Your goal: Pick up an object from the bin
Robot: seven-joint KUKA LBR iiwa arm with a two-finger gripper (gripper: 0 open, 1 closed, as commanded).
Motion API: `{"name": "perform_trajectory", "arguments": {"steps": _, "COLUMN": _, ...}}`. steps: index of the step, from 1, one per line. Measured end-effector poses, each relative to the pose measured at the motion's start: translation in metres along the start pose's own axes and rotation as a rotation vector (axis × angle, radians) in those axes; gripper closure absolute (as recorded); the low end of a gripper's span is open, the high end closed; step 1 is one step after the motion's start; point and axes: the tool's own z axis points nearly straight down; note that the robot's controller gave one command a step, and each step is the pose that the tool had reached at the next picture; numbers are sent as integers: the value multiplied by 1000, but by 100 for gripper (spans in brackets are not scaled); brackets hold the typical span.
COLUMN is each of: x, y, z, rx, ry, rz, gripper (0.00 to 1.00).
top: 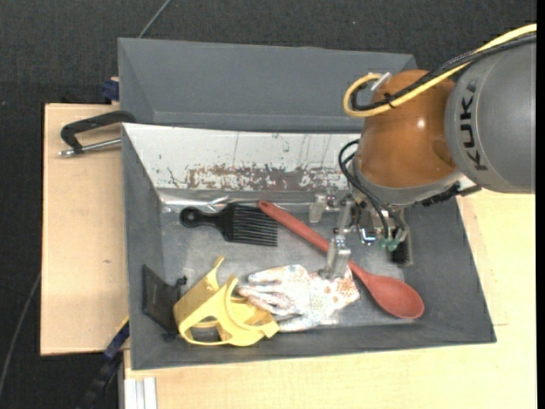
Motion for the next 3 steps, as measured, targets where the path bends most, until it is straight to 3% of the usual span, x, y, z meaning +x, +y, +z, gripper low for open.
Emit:
{"name": "perform_trajectory", "arguments": {"steps": 1, "x": -2, "y": 0, "z": -5, "rx": 0, "ry": -9, "rz": 0, "gripper": 0}}
{"name": "perform_trajectory", "arguments": {"steps": 2, "x": 34, "y": 14, "z": 78, "rx": -2, "ry": -6, "rz": 25, "gripper": 0}}
{"name": "perform_trajectory", "arguments": {"steps": 3, "x": 38, "y": 28, "z": 44, "rx": -2, "ry": -7, "rz": 21, "gripper": 0}}
